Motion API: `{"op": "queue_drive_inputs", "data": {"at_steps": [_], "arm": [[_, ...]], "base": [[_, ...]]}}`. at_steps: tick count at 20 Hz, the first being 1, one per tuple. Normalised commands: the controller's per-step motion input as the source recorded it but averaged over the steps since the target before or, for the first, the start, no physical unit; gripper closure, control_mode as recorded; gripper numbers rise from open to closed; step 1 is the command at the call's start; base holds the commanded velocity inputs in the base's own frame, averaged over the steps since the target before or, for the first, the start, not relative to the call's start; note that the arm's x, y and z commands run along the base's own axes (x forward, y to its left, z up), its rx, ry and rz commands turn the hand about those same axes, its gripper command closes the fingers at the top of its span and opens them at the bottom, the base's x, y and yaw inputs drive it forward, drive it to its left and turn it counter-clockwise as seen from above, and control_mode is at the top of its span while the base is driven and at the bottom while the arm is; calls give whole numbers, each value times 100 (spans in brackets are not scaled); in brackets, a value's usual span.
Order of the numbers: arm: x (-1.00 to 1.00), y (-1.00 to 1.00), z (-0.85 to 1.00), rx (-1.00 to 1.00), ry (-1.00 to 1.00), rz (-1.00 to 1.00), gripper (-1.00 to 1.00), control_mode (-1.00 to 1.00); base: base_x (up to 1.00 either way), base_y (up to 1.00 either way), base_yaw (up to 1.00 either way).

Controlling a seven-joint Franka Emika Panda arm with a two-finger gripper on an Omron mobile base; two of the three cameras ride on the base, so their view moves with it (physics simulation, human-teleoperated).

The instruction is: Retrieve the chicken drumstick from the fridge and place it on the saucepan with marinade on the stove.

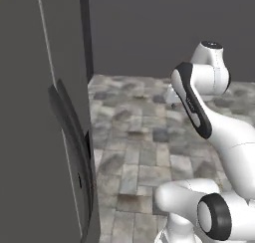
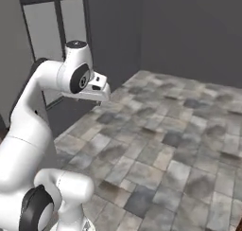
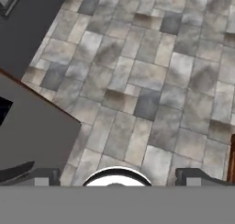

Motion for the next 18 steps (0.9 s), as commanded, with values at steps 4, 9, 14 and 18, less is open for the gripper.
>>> {"op": "queue_drive_inputs", "data": {"at_steps": [4, 9, 14, 18], "arm": [[0, 0, 0, 0, 0, 0, -100, 100], [0, 0, 0, 0, 0, 0, -100, 100], [0, 0, 0, 0, 0, 0, -100, 100], [0, 0, 0, 0, 0, 0, -100, 100]], "base": [[25, -6, 86], [-1, 0, 99], [-3, 0, 100], [-14, -32, 83]]}}
